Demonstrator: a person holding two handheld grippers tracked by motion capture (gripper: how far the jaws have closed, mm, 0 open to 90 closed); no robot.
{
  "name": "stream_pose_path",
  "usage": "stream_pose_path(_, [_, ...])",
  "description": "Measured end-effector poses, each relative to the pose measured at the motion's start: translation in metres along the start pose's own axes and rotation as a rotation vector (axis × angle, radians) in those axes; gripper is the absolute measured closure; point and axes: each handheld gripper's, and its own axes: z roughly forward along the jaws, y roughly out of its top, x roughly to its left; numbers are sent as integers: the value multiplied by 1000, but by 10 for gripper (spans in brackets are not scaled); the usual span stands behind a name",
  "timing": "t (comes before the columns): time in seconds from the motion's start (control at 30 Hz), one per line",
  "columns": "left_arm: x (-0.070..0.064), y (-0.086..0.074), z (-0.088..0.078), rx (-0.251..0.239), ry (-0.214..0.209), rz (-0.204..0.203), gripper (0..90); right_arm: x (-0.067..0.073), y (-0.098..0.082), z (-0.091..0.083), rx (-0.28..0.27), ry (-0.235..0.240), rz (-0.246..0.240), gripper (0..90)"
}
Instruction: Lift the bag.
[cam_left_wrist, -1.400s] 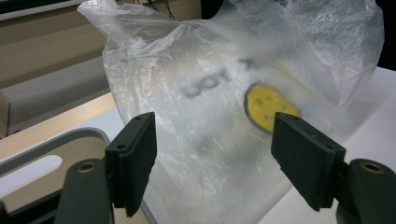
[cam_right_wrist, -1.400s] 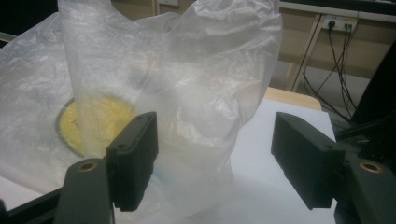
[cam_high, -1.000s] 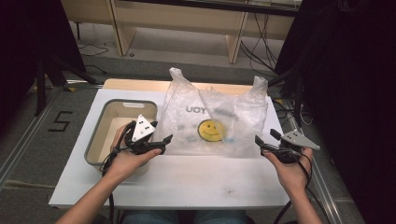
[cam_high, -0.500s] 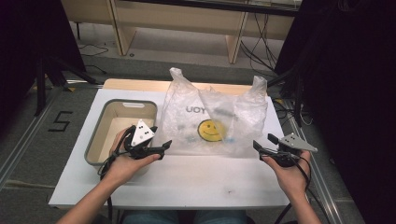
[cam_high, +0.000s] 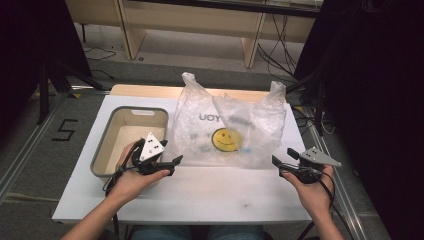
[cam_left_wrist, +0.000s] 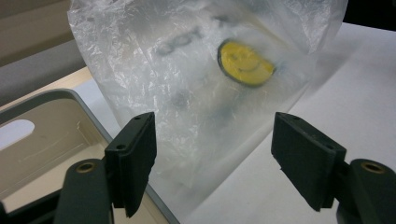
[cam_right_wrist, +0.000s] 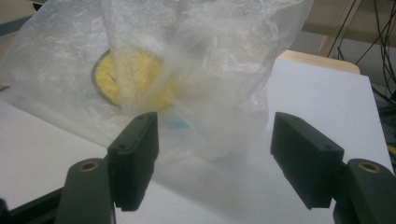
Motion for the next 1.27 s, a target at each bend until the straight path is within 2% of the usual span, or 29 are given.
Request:
stream_pose_path(0.53, [-3, -12, -4, 20, -11, 1, 307, 3, -8, -5, 18, 21, -1, 339])
stream_pose_path(1.27, [-5, -14, -3, 23, -13, 7, 302, 1, -13, -6, 12, 27, 16, 342])
